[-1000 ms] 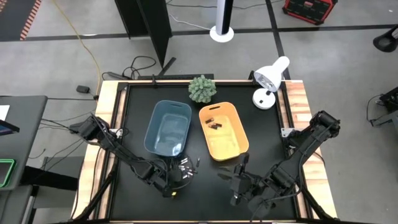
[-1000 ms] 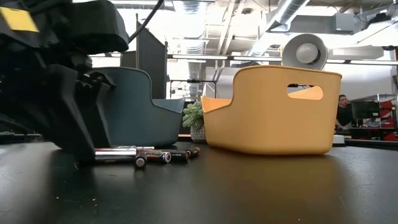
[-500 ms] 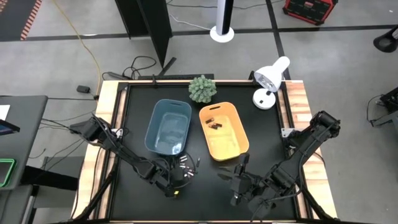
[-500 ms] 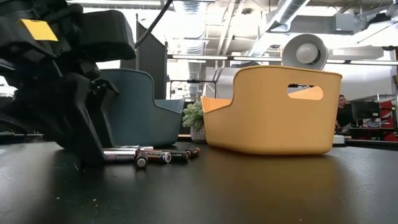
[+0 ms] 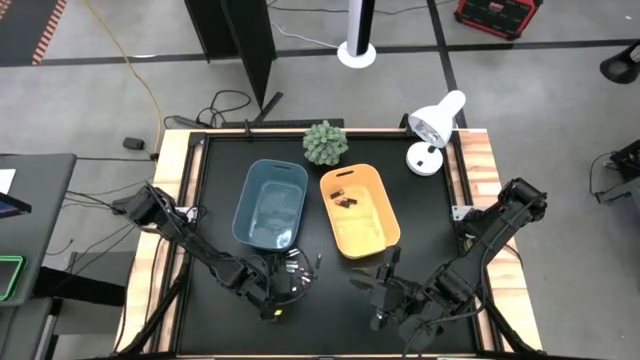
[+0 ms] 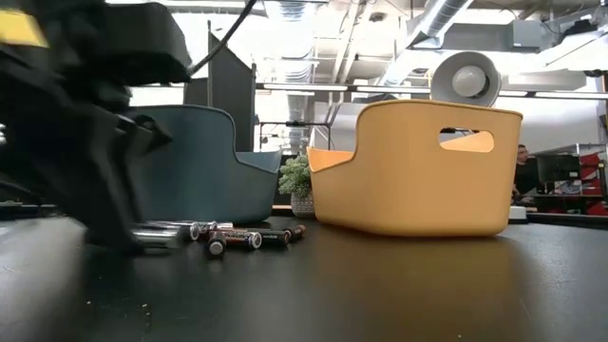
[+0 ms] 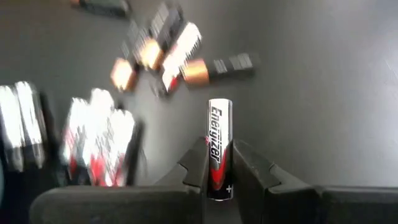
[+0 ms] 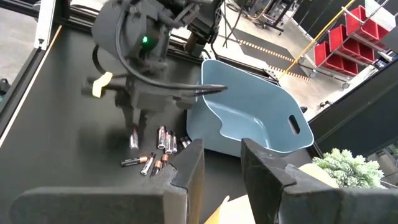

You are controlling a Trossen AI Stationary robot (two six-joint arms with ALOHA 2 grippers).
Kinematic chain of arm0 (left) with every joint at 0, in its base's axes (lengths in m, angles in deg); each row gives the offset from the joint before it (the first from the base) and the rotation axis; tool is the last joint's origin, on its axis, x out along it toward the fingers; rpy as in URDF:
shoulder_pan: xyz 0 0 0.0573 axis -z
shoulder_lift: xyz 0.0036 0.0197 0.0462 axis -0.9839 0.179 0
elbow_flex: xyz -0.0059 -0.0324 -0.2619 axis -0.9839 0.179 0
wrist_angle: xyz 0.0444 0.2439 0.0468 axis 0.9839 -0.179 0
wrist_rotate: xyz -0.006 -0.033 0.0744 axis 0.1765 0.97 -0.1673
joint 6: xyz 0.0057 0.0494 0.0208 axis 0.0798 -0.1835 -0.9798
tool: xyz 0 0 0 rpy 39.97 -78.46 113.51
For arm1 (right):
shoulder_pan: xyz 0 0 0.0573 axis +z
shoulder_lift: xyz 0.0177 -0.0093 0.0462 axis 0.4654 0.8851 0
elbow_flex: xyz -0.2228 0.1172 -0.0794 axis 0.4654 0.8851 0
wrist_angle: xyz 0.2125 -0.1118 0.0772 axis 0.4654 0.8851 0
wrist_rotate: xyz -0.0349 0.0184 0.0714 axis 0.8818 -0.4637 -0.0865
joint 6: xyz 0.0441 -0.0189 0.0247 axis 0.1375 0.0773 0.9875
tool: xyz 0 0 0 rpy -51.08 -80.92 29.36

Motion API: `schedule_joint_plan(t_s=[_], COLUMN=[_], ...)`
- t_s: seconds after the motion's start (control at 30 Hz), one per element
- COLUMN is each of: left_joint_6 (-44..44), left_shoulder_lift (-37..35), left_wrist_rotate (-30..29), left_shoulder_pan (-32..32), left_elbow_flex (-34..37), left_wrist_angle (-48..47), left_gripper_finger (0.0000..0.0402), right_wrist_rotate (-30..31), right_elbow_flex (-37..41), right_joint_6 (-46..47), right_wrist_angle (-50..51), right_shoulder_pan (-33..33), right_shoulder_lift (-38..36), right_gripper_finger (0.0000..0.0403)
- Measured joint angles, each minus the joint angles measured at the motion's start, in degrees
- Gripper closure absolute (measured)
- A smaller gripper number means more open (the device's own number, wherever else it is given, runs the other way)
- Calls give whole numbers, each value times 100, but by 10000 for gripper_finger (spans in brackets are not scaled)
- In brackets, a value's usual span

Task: Sort batteries
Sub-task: Put the silver battery into the blue bin

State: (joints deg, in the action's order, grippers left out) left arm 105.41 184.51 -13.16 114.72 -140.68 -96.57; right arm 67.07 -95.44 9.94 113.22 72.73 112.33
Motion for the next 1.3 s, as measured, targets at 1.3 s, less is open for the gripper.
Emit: schedule_joint_plan(t_s=[1.3], left_joint_6=[-3966], left_shoulder_lift=[-2982], left_wrist_rotate=[483], left_shoulder_pan=[-4909], left_elbow_flex=[-991], left_wrist_angle=[-3709], left_gripper_finger=[362], right_wrist_rotate=[-259], right_elbow_flex=[0], right_joint_6=[-1849], right_wrist_angle=[-938], right_shoulder_pan=[-675], right_shoulder_lift=[0], right_gripper_finger=[281])
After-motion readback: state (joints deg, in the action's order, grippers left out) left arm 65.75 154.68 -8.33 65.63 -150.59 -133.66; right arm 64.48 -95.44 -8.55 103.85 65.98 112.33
